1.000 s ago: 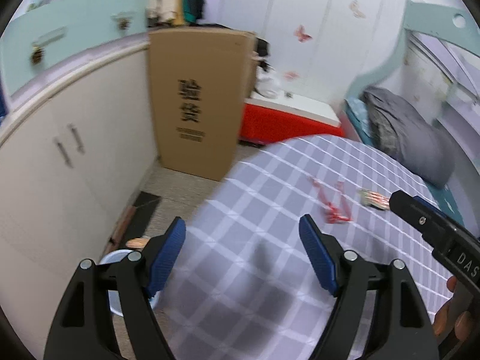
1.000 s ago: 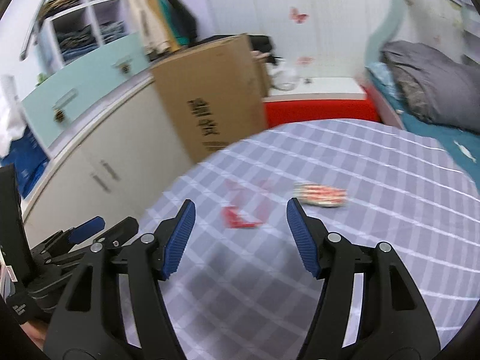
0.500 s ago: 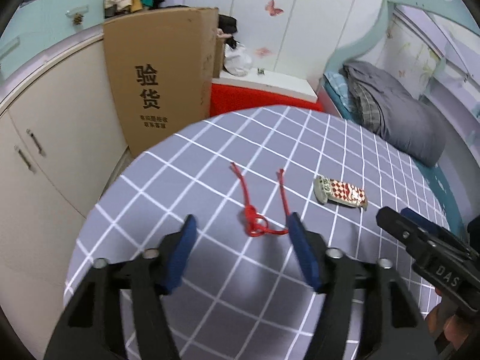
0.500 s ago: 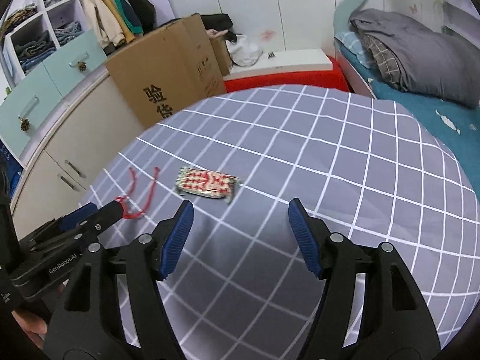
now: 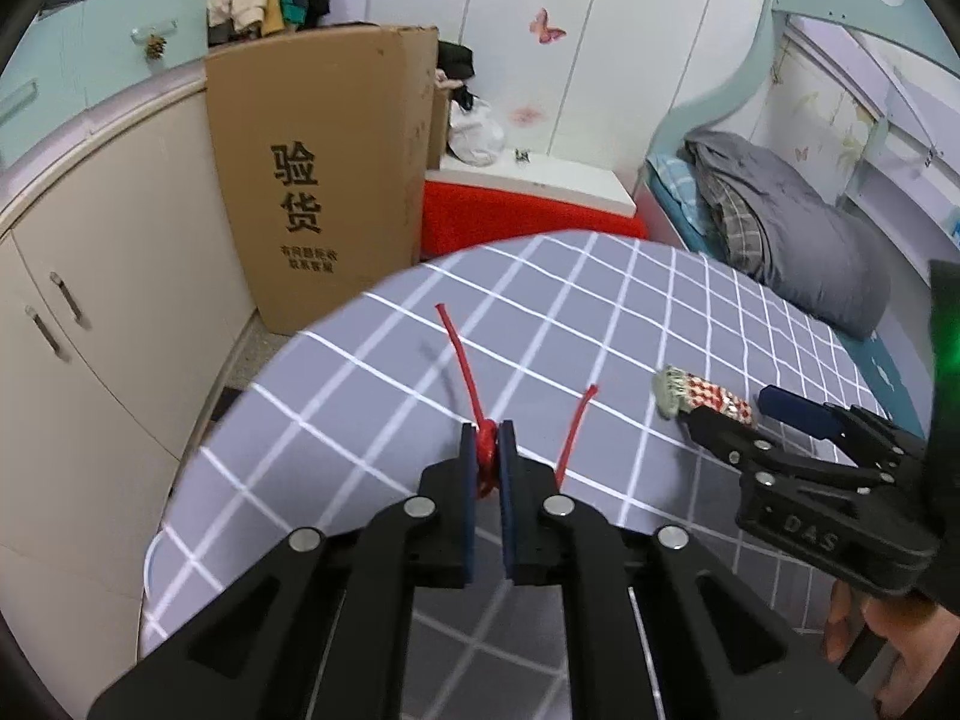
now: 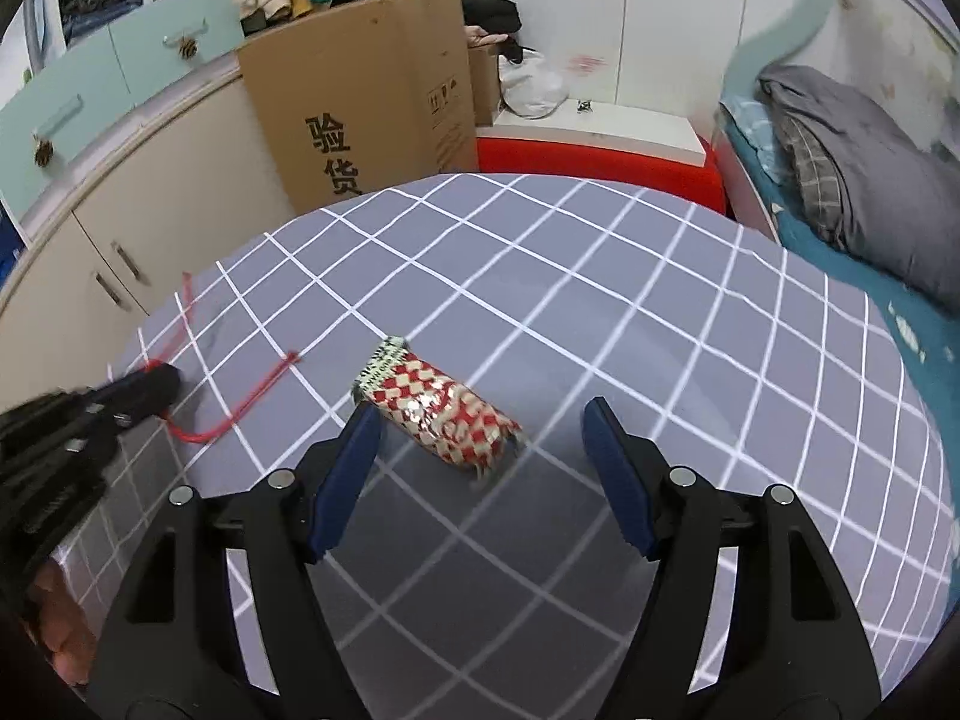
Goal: Collect trash
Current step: 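Grasp the red string with the left gripper while the right gripper grasps the red-white wrapper, then carry the string and wrapper to the wastebasket and open both grippers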
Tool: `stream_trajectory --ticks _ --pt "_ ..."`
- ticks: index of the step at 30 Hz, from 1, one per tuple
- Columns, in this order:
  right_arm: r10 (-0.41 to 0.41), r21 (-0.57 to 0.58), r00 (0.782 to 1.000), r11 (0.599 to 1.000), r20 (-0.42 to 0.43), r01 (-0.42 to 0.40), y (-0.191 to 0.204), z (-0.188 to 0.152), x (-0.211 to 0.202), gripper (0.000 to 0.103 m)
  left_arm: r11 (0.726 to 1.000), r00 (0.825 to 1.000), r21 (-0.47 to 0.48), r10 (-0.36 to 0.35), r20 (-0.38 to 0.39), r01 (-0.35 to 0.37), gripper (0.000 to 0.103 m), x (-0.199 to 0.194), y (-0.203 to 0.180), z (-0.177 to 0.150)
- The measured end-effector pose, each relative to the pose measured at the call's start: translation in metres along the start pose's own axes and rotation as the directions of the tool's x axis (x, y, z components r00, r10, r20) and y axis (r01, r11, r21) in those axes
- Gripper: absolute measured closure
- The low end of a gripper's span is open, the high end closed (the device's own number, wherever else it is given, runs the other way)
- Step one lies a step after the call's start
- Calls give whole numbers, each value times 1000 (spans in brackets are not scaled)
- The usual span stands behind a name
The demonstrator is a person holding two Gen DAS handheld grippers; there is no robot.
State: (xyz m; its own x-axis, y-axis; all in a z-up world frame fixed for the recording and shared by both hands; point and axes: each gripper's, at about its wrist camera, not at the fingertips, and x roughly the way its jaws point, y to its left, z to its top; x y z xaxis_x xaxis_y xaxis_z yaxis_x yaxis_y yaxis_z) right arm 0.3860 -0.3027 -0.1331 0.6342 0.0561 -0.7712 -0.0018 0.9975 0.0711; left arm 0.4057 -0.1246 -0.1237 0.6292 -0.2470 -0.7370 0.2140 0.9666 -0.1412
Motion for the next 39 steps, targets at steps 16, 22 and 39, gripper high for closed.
stream_trajectory --ticks 16,22,39 --pt "63 -64 997 996 46 -60 85 4 -21 83 994 995 -109 36 90 -26 97 -73 114 -9" --pt "221 -137 974 967 42 -213 183 3 -40 83 981 992 -183 81 101 -61 97 -107 186 -30" --pt "334 -174 905 906 -263 -385 438 -80 91 83 898 977 -386 189 -95 -211 97 -74 406 -134"
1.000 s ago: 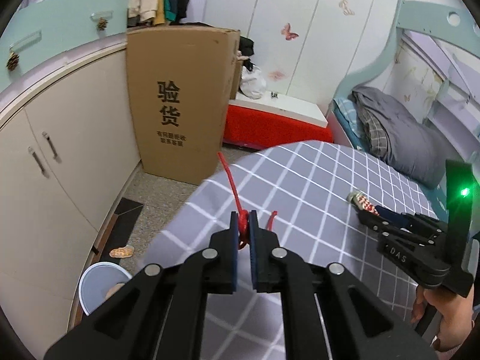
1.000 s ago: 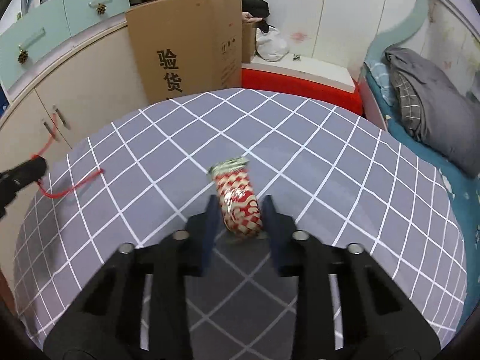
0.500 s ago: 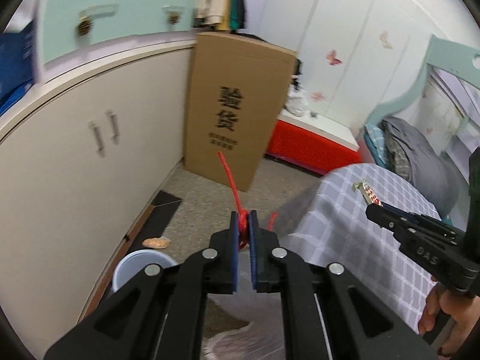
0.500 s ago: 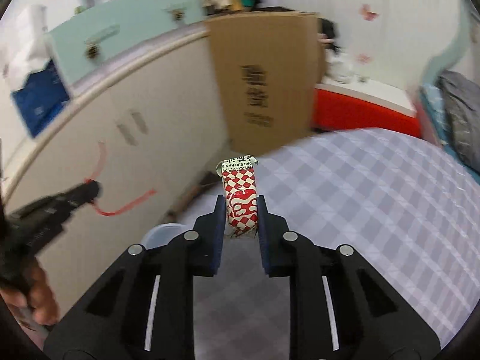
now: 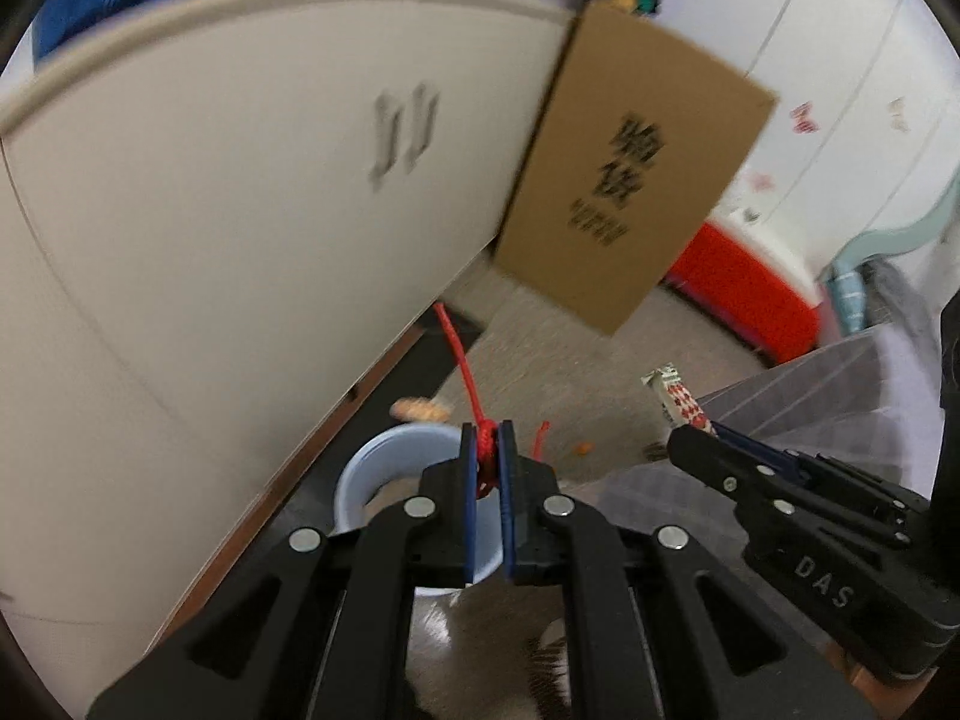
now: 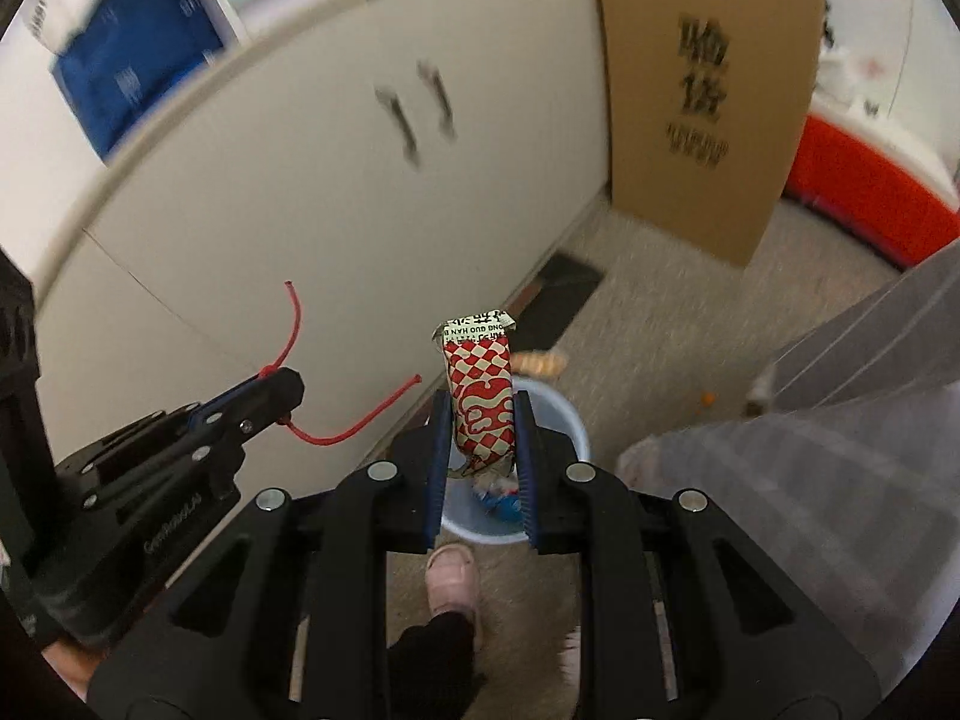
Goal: Collect trash
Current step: 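Carry the string and wrapper to the wastebasket and open both grippers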
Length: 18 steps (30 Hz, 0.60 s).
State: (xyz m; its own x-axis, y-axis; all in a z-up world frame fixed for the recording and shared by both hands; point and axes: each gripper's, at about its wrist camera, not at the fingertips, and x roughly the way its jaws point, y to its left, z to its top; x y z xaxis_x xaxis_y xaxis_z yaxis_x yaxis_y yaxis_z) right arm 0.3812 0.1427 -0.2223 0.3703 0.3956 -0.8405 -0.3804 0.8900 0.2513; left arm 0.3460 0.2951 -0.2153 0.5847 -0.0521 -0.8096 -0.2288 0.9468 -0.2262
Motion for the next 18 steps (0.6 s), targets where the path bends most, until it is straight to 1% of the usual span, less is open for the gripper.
stream_trajectory --ticks 2,3,5,8,10,14,18 --pt "3 13 999 1000 -44 -3 2 -5 31 83 1000 999 -19 11 -43 -12 97 27 17 -8" --pt "-9 12 998 1000 -67 9 3 -8 51 83 999 998 -24 21 -62 -23 97 40 23 -11" --pt "-6 24 995 1000 -98 8 -3 -12 71 83 999 994 -21 40 -100 -43 97 69 34 -18" --pt "-22 32 989 999 -145 27 -10 -19 107 83 997 989 -11 68 -132 -70 97 99 43 -25" --pt "-27 37 985 999 -168 34 -16 -24 123 83 997 985 -11 67 -160 -70 97 119 48 -29" --pt "-26 44 980 998 -197 36 -26 -27 147 83 997 979 2 77 -189 -78 96 147 46 -33" --pt "-18 60 978 998 -207 31 -33 -26 163 82 996 979 29 83 -188 -79 96 163 41 -34"
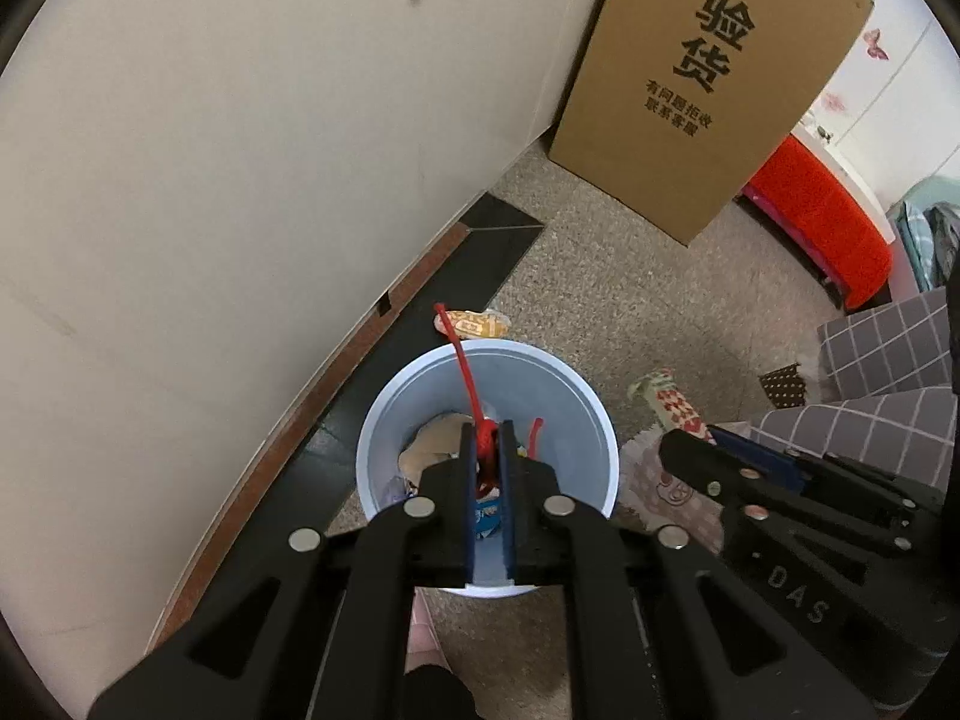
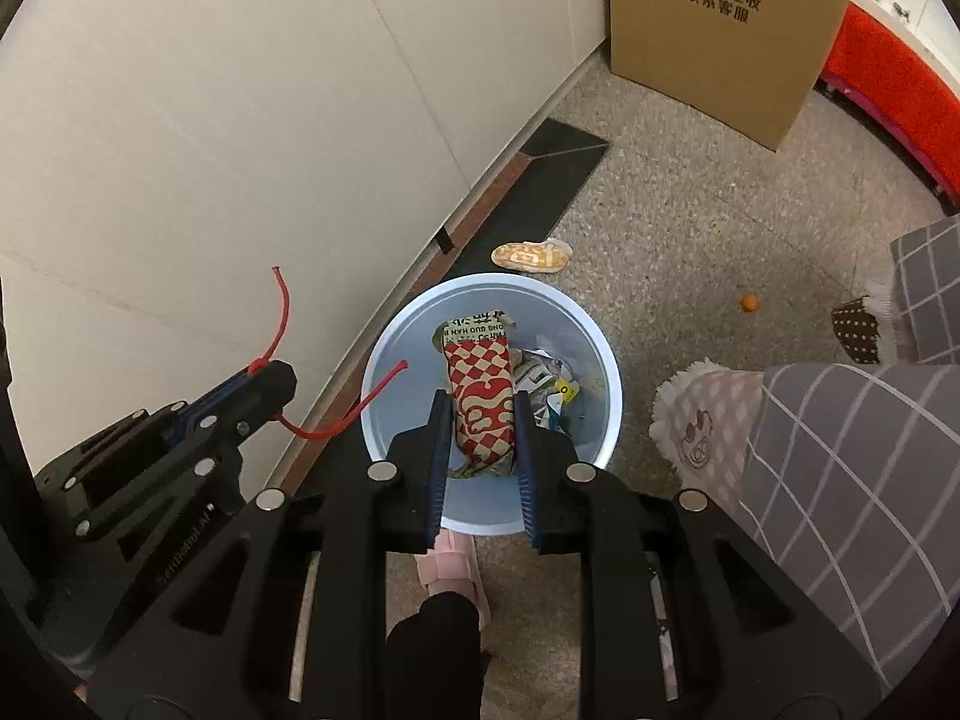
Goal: Collect trash
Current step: 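Carry the string and wrapper to the wastebasket and open both grippers, then lower both tools toward the orange-white wrapper on the floor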
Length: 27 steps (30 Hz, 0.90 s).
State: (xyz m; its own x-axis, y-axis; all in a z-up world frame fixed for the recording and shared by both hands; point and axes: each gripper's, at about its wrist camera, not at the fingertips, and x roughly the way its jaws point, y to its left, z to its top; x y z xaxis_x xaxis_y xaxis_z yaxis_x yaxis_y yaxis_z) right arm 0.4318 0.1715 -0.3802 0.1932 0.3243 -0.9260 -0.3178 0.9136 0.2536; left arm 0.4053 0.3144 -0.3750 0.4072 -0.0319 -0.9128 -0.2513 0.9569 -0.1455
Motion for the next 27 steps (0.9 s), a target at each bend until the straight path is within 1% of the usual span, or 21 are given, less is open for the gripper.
stream_trajectory --ticks 1,4,6,7,8,9,11,12,14,19,21,22,23,24,27 --pt "11 2 1000 1000 1 -11 -1 1 3 80 1000 1000 6 0 6 0 96 2 -2 1" --pt "13 17 1000 1000 11 -13 -4 2 4 78 1000 1000 2 -4 15 4 94 6 -6 3" --pt "50 48 999 998 -1 -49 -8 5 7 70 1000 999 -2 -12 35 13 90 7 -4 3" --pt "43 56 999 998 0 -43 -10 6 7 64 1000 999 -2 -12 41 12 84 8 -4 4" --pt "29 58 1000 998 7 -30 -12 7 6 58 1000 999 -8 7 52 -7 79 8 -3 5" --pt "29 59 999 998 14 -30 -13 8 5 57 1000 998 -16 14 56 -13 75 9 -1 5" --pt "43 69 999 997 11 -44 -16 9 5 54 999 998 -38 23 59 -21 58 9 5 6" --pt "39 70 999 997 16 -40 -19 9 4 52 999 998 -46 22 65 -19 55 8 8 6" --pt "38 71 999 997 26 -40 -19 10 2 52 999 997 -48 21 71 -17 48 6 11 6" --pt "31 54 998 998 50 -33 -12 16 -7 51 999 996 -43 33 86 -30 43 0 16 9" --pt "21 48 998 999 65 -24 -11 21 -7 51 998 994 -53 36 101 -31 39 -3 19 11" --pt "19 47 997 999 69 -22 -11 24 -6 50 998 994 -56 36 107 -30 35 -3 21 12" --pt "18 49 997 999 73 -22 -12 27 -5 50 998 992 -59 39 116 -32 31 -2 23 14" --pt "13 55 997 998 78 -17 -14 33 -2 50 998 992 -57 39 123 -32 29 -1 25 18" --pt "23 101 995 994 95 -33 -28 56 17 50 999 989 -22 37 145 -34 28 12 29 34"
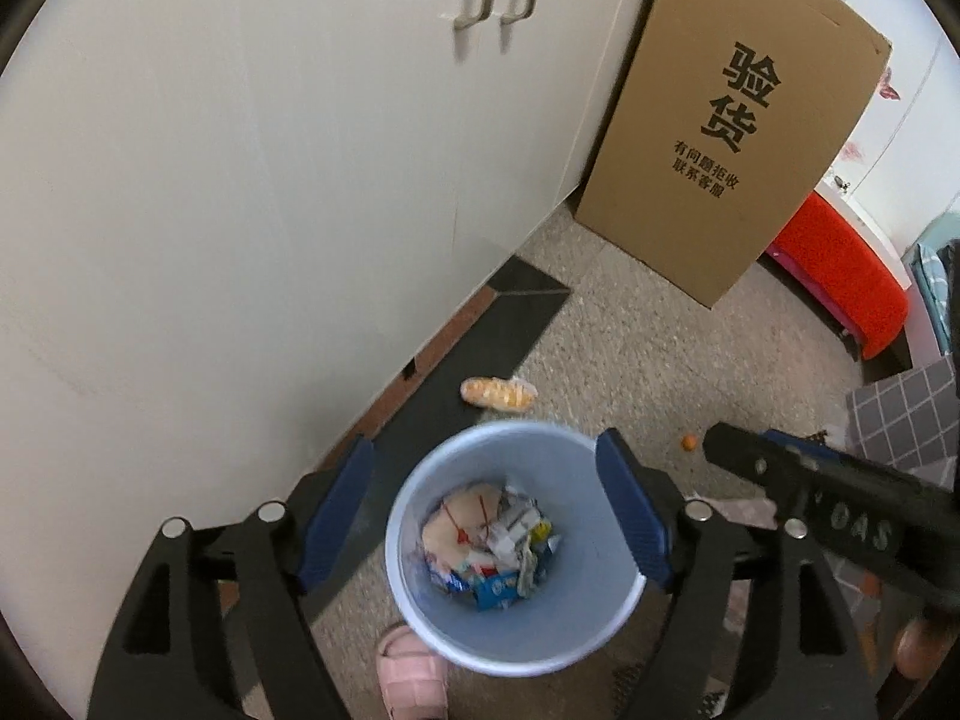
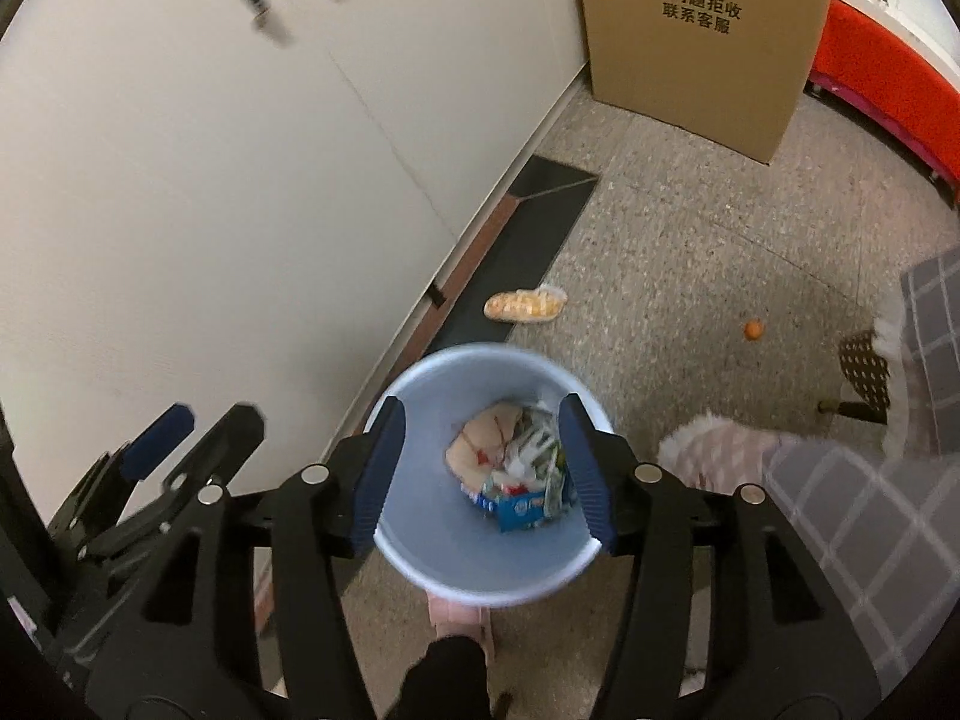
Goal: Collect trash
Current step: 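Lower both tools toward the orange-white wrapper on the floor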
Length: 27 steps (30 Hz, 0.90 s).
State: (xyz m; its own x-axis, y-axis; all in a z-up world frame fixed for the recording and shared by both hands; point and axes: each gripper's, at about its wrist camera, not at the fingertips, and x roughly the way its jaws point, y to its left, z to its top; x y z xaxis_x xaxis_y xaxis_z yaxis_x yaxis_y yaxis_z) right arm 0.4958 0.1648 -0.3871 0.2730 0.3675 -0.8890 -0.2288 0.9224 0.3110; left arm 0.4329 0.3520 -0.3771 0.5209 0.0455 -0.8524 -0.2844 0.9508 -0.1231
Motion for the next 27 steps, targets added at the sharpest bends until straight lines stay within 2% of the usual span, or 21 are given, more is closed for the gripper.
stream_trajectory --ticks 2,4,6,11,13,16,20,22,25,27 --pt "17 52 1000 999 6 -18 -10 18 22 48 999 1000 34 14 -4 -14 28 21 1 13" --pt "-5 112 1000 994 4 4 -22 39 55 44 998 999 60 34 -18 -33 28 43 -3 25" --pt "-30 163 999 986 -36 36 -35 54 88 44 995 998 86 57 -40 -53 28 79 -10 41" --pt "-73 153 992 984 -101 88 -60 71 145 44 989 986 141 71 -147 -51 28 156 -27 61" --pt "-69 204 988 974 -139 97 -77 69 162 44 988 978 147 66 -199 -37 28 180 -29 63" --pt "-17 263 982 962 -190 68 -93 67 181 44 990 956 137 71 -283 -33 28 212 -26 63" --pt "56 334 974 942 -219 21 -107 68 211 44 996 929 85 14 -370 19 28 246 -13 64" --pt "84 361 968 933 -237 7 -113 71 230 44 996 927 94 35 -374 1 28 261 -7 64" --pt "107 361 958 933 -267 -3 -119 77 260 44 995 910 96 25 -414 16 28 286 -3 62" --pt "130 360 945 933 -301 -13 -122 82 282 44 995 892 96 24 -451 22 28 312 1 63"
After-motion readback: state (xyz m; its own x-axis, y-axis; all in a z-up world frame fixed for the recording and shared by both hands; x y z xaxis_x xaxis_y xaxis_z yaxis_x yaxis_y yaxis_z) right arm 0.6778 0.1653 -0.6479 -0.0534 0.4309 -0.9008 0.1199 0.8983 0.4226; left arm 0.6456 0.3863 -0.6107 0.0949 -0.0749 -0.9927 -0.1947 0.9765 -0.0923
